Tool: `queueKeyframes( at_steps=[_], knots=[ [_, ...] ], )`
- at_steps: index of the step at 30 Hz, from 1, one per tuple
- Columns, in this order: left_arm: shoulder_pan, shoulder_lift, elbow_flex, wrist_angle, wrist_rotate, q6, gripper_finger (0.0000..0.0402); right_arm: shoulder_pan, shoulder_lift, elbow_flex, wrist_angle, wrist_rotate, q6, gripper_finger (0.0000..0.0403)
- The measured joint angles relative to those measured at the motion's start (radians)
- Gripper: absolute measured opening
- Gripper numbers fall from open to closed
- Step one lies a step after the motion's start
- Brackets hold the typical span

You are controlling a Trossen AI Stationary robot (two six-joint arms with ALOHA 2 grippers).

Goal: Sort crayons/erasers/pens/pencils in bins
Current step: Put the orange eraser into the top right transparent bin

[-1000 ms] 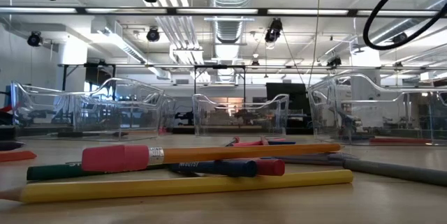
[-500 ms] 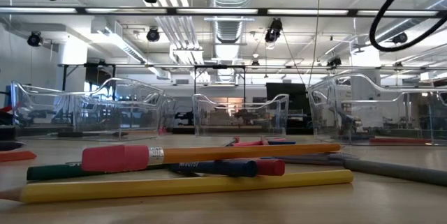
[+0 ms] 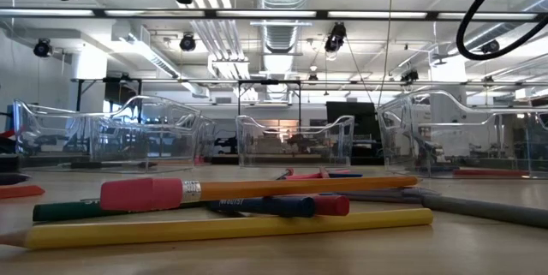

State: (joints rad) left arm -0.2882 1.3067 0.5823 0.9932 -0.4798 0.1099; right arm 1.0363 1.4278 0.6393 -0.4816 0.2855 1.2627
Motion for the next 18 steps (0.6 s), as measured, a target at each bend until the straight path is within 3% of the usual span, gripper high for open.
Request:
queueKeyframes(
  at_steps=[8, 14, 18],
  knots=[
    [0.0, 0.0, 0.0, 0.0, 0.0, 0.0, 0.0226, 0.001, -0.029, 0.04, -0.009, -0.06, -0.088, 0.0023],
    [0.0, 0.0, 0.0, 0.0, -0.001, 0.0, 0.0226, -0.03, -0.092, 0.073, -0.026, -0.027, -0.194, 0.0017],
    [0.0, 0.0, 0.0, 0.0, -0.001, 0.001, 0.0226, -0.089, -0.177, 0.129, -0.109, 0.116, -0.358, 0.0016]
  ],
)
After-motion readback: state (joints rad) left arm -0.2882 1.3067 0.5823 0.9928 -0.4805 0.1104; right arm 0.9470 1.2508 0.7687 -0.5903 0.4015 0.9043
